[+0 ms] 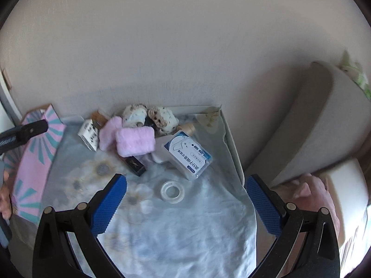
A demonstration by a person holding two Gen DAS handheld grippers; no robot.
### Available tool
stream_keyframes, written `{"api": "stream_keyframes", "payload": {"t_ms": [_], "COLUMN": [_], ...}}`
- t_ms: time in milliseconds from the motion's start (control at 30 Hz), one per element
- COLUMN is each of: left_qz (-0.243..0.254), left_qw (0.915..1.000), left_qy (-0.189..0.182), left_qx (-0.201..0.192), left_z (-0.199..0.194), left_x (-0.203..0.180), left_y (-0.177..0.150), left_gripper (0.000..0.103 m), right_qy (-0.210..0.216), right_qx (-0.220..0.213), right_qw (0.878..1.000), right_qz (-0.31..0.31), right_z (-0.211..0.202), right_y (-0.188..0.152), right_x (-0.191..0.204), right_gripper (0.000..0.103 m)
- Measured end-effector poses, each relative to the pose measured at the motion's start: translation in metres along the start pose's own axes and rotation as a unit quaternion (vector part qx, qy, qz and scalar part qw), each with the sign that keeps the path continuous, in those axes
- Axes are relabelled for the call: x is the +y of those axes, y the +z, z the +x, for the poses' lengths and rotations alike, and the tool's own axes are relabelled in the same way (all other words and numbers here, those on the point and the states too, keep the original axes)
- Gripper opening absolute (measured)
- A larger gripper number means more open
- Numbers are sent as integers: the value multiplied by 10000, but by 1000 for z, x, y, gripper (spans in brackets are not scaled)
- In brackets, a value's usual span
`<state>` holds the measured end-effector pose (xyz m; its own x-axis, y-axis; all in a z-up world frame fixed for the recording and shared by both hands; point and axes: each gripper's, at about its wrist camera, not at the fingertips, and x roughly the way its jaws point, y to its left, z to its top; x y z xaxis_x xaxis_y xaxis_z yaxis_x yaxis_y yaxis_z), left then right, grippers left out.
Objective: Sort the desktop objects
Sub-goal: 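Grasp the white tissue pack with the left tool while the right tool grasps the floss-pick box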
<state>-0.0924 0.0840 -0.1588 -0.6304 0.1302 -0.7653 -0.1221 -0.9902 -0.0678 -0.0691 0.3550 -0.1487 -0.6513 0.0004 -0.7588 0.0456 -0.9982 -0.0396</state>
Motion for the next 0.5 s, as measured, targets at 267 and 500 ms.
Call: {"api": "stream_keyframes", "payload": {"t_ms": [267, 500], "left_qz": [207, 328], "left_qw": [9995, 9985], "left_qy": [103, 119], "left_qx": [217, 424], "left_z": [68, 113], "left_x": [-7, -7], "left_y": [-3, -7], "left_gripper": [93, 72], "right_qy": [740, 1013], "right_qx": [42, 118], "right_qw": [9916, 9794], "right_qz": [-1060, -1742], "right_z": [65, 107], "right_y": [15, 19], "right_x": [-25, -26], "right_gripper": [103, 103]}}
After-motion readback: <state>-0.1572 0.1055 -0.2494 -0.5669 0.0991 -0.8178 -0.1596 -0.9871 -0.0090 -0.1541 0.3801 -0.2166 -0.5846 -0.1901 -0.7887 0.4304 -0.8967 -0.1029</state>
